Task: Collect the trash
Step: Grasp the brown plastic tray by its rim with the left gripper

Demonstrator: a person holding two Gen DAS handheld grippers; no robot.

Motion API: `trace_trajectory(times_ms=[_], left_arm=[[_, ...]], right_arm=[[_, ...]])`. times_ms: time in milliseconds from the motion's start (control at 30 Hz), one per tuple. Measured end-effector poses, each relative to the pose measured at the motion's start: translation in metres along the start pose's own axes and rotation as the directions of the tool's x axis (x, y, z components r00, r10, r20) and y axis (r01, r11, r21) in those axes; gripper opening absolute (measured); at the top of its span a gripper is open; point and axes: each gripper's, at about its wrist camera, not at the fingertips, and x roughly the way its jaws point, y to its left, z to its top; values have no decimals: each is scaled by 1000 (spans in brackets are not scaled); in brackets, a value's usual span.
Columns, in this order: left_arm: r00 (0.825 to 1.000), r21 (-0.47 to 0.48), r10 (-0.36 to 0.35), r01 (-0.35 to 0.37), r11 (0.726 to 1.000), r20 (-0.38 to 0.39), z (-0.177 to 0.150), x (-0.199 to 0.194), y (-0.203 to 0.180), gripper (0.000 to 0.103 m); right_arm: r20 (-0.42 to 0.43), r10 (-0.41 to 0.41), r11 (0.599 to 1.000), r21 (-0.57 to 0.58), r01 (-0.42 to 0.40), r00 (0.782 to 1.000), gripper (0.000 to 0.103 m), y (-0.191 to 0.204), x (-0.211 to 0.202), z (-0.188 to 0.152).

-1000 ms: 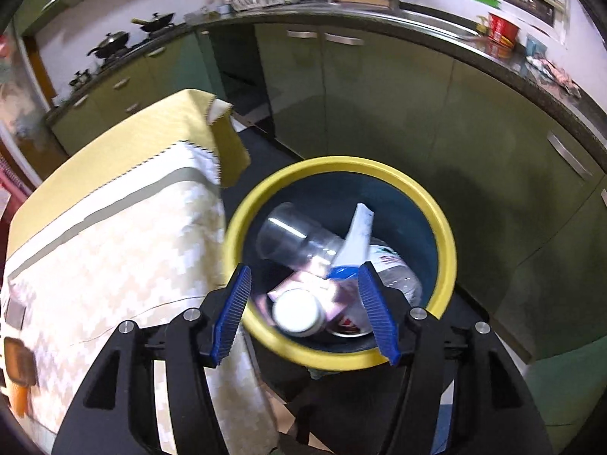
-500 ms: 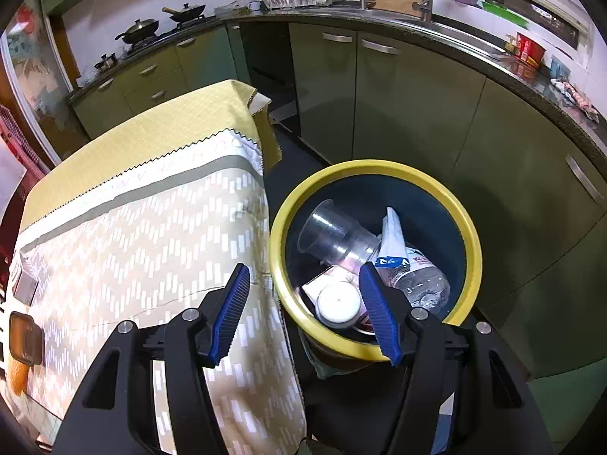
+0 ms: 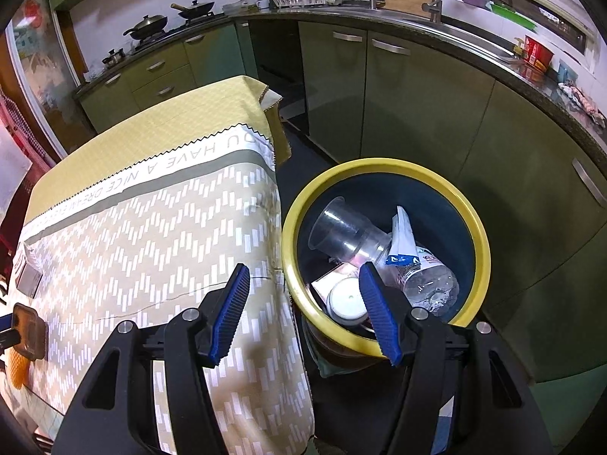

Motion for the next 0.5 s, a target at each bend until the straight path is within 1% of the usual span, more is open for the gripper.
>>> trace_trajectory(times_ms=[100,167,200,267,367,500], left_arm=[[1000,7,12,-12,1000,-12,1,5,0,46],[1000,10,15,-15,1000,-22,1,10,0,30],[999,11,17,-17,1000,-28,1,12,1,26],[999,18,20,-20,1000,-40,1,16,1,11],[999,36,26,-24,999,-41,0,20,-2,5],[1000,55,16,-14,998,-25,3,17,-8,5]], right_arm=[[-2,3,1000,-7,-3,1000,60,2,0,-1],[-2,3,1000,-11,-3,1000,60,3,0,-1],[-1,4,1000,-12,-4,1000,60,3,0,-1],[1,8,1000,-11,-8,1000,60,4,-1,-1],[4,10,1000,-14,-10,1000,60,4,-3,0],[11,14,1000,-16,-14,1000,60,4,-7,1]])
